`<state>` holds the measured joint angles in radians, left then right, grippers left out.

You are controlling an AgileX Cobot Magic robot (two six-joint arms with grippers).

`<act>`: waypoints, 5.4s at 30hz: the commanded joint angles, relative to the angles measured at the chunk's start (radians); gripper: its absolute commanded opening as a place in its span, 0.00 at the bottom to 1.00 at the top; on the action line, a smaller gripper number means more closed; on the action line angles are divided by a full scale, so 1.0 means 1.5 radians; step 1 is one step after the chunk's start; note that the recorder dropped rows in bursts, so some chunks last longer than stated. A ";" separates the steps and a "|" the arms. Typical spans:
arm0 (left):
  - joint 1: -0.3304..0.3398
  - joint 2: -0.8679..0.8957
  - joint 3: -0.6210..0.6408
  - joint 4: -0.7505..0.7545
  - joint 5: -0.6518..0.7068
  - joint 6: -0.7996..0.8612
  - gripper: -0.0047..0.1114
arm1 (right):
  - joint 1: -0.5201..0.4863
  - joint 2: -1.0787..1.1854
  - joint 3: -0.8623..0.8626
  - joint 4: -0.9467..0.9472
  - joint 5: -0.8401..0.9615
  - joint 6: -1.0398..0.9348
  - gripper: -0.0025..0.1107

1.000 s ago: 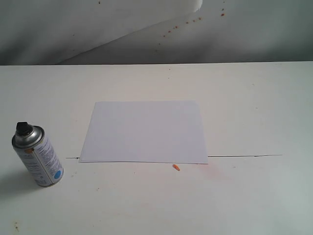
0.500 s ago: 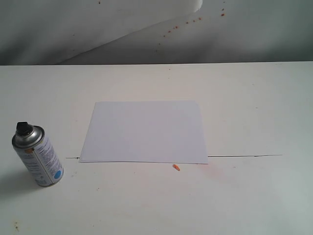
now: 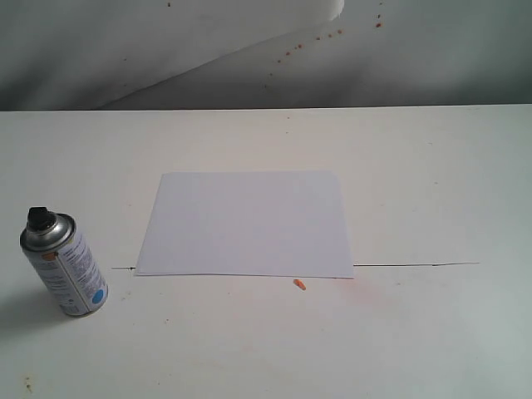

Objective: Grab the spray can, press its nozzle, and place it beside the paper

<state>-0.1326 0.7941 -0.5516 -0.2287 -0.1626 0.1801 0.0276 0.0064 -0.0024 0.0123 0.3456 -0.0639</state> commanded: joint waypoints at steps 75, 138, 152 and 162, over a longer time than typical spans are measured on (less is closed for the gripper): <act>-0.004 0.349 0.368 0.524 -0.382 -0.367 0.10 | -0.005 -0.004 0.002 -0.008 -0.003 -0.002 0.02; -0.004 0.599 0.344 0.389 -0.657 -0.149 0.86 | -0.005 -0.004 0.002 -0.008 -0.003 -0.002 0.02; -0.004 0.625 0.267 0.418 -0.578 -0.149 0.86 | -0.005 -0.004 0.002 -0.008 -0.003 -0.002 0.02; -0.004 0.698 0.247 0.423 -0.606 -0.131 0.68 | -0.005 -0.004 0.002 -0.008 -0.003 -0.002 0.02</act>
<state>-0.1326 1.8240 -0.1747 0.4056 -1.0425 -0.0326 0.0276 0.0064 -0.0024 0.0123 0.3456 -0.0639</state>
